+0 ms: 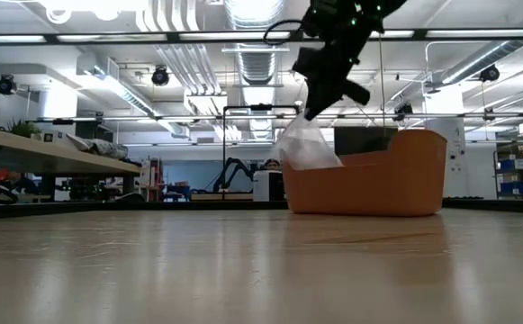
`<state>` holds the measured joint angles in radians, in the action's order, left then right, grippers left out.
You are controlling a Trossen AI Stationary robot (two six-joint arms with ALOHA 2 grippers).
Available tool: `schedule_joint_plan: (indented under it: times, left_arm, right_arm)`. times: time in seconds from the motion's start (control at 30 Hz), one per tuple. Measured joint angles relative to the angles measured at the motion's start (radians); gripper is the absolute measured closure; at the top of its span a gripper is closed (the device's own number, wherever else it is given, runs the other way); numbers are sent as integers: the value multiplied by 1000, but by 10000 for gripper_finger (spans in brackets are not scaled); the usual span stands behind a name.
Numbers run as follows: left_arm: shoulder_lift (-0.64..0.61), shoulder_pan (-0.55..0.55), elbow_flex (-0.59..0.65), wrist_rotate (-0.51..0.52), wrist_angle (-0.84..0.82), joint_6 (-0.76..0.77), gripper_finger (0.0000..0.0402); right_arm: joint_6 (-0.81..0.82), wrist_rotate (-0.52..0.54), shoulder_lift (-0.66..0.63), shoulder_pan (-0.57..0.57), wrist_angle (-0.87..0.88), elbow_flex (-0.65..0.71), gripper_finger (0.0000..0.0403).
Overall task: Roll bandage
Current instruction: Put the transparent zip bag into the orange bin
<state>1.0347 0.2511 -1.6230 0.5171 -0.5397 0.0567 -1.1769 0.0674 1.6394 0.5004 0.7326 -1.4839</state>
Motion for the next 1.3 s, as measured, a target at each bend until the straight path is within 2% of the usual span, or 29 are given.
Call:
schedule_joint_plan:
  times: [0.17,0.27,0.4,0.6,0.7,0.77,0.87,0.97,1.03,1.17,1.3]
  left_arm:
    - [19,1,1,-5,-10,11,233]
    - [27,1,1,-5,-11,0,231]
    - [34,1,1,5,-11,-28,232]
    - [30,0,2,57,-17,-30,235]
    - [25,0,2,60,-17,-30,231]
    - [24,0,2,60,-17,-30,230]
    - [24,1,2,60,-24,-30,228]
    - [27,0,2,61,-30,-49,230]
    - [28,0,2,61,-31,-66,234]
    - [37,1,2,64,-29,-102,245]
    - [43,0,2,86,-30,-106,248]
  right_arm:
    - [45,11,1,37,-41,68,383]
    - [117,12,1,64,-43,88,364]
    - [196,26,1,93,-42,95,304]
    - [257,188,-20,107,-19,45,201]
    - [337,154,-55,100,55,6,166]
    - [439,53,-76,95,138,-12,151]
    - [694,-88,-85,95,216,-5,143]
    - [979,-144,-73,96,286,37,151]
    - [1107,-198,-54,96,288,75,162]
    - [1239,-233,7,77,247,159,184]
    - [1310,-197,80,76,159,203,195]
